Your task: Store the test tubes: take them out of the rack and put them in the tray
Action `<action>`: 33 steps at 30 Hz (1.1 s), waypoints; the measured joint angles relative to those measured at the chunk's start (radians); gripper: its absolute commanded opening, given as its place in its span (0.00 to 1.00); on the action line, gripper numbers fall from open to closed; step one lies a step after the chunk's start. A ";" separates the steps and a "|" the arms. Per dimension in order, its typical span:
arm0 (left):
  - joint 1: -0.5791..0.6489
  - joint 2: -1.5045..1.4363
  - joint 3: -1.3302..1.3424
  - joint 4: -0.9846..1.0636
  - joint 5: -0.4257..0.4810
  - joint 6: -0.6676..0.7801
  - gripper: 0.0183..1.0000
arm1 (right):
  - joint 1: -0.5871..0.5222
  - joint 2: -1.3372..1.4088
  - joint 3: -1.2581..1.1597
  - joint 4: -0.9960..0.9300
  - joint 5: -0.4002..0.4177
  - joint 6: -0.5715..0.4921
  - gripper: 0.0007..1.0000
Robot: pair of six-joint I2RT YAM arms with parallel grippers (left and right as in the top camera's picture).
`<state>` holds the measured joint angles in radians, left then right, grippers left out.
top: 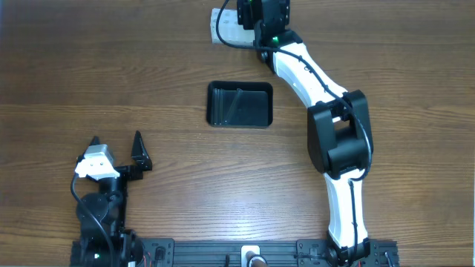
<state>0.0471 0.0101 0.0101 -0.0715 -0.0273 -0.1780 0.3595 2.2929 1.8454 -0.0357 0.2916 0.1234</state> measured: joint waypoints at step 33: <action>0.000 0.000 0.000 0.000 0.000 0.000 1.00 | 0.013 0.100 0.000 0.097 0.008 -0.103 0.48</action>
<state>0.0471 0.0101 0.0101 -0.0715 -0.0273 -0.1780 0.3725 2.3932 1.8454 0.0608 0.2993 0.0208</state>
